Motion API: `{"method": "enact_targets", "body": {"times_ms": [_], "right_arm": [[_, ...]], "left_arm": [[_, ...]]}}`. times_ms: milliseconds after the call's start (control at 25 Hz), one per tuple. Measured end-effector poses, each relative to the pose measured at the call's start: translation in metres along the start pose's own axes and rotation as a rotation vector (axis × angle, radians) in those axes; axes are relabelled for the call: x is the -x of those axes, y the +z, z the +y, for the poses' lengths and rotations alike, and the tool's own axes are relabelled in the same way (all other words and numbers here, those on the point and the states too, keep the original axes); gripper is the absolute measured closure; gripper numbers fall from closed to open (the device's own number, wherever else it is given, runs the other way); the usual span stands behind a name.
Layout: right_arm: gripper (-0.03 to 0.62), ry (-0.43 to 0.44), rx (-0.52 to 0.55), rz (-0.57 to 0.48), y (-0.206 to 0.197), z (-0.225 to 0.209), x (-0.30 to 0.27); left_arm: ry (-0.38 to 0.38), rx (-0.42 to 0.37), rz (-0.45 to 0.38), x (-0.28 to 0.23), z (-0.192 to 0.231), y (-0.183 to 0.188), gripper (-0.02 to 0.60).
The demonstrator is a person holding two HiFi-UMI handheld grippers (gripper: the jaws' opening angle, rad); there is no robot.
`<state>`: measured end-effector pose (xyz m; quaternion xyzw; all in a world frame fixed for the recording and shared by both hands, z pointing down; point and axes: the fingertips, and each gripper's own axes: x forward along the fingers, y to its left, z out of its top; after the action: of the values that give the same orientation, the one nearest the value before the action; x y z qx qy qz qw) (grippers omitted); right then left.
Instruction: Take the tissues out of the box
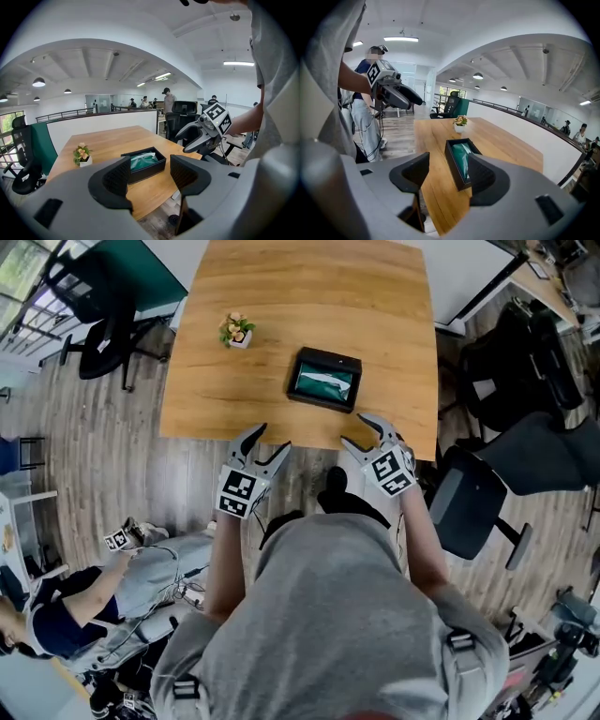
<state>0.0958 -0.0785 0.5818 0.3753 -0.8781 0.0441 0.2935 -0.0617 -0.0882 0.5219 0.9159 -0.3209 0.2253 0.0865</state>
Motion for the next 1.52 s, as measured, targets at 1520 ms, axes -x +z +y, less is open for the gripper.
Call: {"method": "enact_targets", "body": {"times_ms": [1520], "right_arm": [[0.329, 0.119, 0.098, 0.016, 0.003, -0.073, -0.056]], "left_arm": [[0.111, 0.071, 0.04, -0.047, 0.03, 0.002, 0.304]]}}
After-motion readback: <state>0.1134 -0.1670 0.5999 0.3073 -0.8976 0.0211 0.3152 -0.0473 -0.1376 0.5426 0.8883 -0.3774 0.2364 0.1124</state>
